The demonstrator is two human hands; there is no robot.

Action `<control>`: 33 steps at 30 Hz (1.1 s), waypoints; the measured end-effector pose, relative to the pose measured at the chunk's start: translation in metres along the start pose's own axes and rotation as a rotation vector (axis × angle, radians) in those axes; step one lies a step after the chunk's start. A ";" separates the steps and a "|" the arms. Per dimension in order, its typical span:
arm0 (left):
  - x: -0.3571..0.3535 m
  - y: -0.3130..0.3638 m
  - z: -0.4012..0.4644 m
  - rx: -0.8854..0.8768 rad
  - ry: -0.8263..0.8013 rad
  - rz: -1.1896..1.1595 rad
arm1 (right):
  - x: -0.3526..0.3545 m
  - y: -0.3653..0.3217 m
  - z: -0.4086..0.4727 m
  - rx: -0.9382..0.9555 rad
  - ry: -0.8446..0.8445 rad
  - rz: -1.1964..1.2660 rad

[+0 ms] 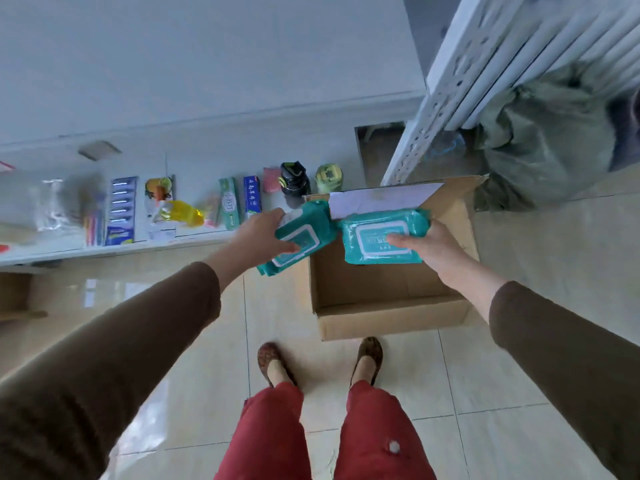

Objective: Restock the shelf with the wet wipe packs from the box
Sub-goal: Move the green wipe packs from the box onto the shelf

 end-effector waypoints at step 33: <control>0.510 -0.057 0.168 -0.222 0.400 0.112 | -0.166 -0.478 0.209 0.490 0.014 -0.016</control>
Point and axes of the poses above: each hand's wrist, its own z-axis towards the middle knuckle, its own x-axis out of the back of the hand, y = z × x, the point moved 5 cm from there along z, towards the middle knuckle
